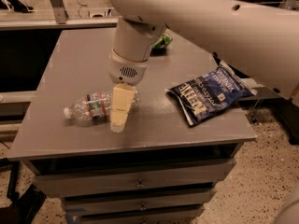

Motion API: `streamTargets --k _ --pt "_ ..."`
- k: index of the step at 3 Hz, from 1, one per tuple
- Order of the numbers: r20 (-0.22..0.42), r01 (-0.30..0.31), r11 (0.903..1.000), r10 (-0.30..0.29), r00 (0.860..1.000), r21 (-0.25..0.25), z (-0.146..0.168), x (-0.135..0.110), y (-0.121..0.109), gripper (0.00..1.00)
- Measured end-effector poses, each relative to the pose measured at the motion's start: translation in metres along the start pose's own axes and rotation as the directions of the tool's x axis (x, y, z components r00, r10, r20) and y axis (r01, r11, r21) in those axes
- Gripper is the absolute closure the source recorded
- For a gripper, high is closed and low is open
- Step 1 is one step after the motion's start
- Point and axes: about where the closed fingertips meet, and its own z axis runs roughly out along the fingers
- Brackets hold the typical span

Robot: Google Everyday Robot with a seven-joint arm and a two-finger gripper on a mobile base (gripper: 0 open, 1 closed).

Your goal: Knock water bottle over

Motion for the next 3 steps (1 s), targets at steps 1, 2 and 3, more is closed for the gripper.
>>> streamTargets --k 1,2,3 --pt "0.043 -0.065 0.9955 0.062 0.997 0.069 -0.006 0.005 -0.006 0.0" --pt "0.16 -0.203 0.9658 0.178 0.971 0.161 -0.016 0.023 0.002 0.0" --pt "0.304 -0.339 0.9157 0.267 0.914 0.215 -0.021 0.061 0.017 0.0"
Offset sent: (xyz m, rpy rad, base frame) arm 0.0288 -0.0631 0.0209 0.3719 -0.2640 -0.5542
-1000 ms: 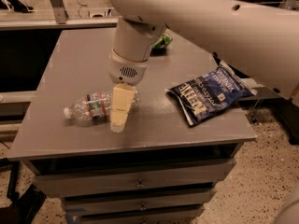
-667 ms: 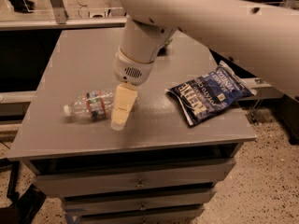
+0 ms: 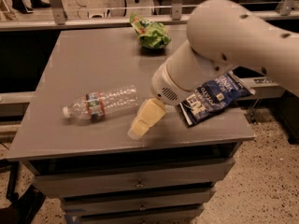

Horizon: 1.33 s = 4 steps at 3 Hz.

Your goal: Knock water bottle over

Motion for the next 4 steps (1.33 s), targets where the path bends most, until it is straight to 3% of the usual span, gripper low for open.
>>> streamTargets --k 1,2,3,4 --pt "0.139 -0.11 0.9895 0.096 0.986 0.094 -0.015 0.05 -0.008 0.0" --pt "0.262 -0.223 0.9501 0.163 0.951 0.218 -0.032 0.099 -0.028 0.0" --pt "0.338 -0.283 0.9003 0.167 0.926 0.331 -0.066 0.116 -0.051 0.0" --pt "0.338 -0.283 0.9002 0.166 0.926 0.331 -0.066 0.116 -0.051 0.0"
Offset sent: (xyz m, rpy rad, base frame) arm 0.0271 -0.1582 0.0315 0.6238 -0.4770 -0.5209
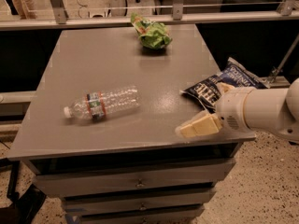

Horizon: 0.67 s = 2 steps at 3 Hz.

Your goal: Knock water bottle over

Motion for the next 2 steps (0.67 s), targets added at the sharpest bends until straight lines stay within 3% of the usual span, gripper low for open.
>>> streamTargets --k 1,2 --pt "0.039 0.014 0.9988 -0.013 0.999 -0.047 0.003 -0.008 0.004 0.0" --pt "0.156 0.037 0.99 -0.016 0.988 -0.136 -0.013 -0.021 -0.001 0.0"
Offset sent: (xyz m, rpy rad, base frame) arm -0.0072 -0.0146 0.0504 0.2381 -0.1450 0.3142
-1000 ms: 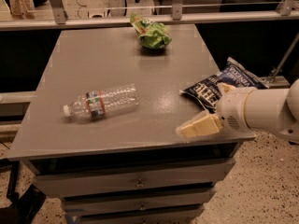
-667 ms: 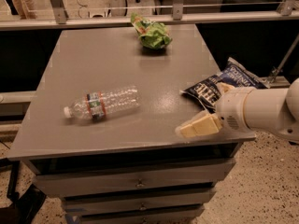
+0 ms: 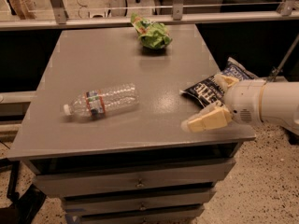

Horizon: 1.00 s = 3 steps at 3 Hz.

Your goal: Knock water bottle over

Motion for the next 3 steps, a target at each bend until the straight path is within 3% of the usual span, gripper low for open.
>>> streamTargets --k 1,2,3 --pt "0.098 0.094 0.9945 -0.089 0.991 -0.045 -0.028 -0.019 -0.007 0.0" --pt "0.182 0.218 0.9749 -0.206 0.962 -0.048 -0.059 -0.036 -0.009 0.0" --pt "0.206 0.297 0.9546 -0.295 0.933 0.025 -0.089 -0.043 -0.014 0.0"
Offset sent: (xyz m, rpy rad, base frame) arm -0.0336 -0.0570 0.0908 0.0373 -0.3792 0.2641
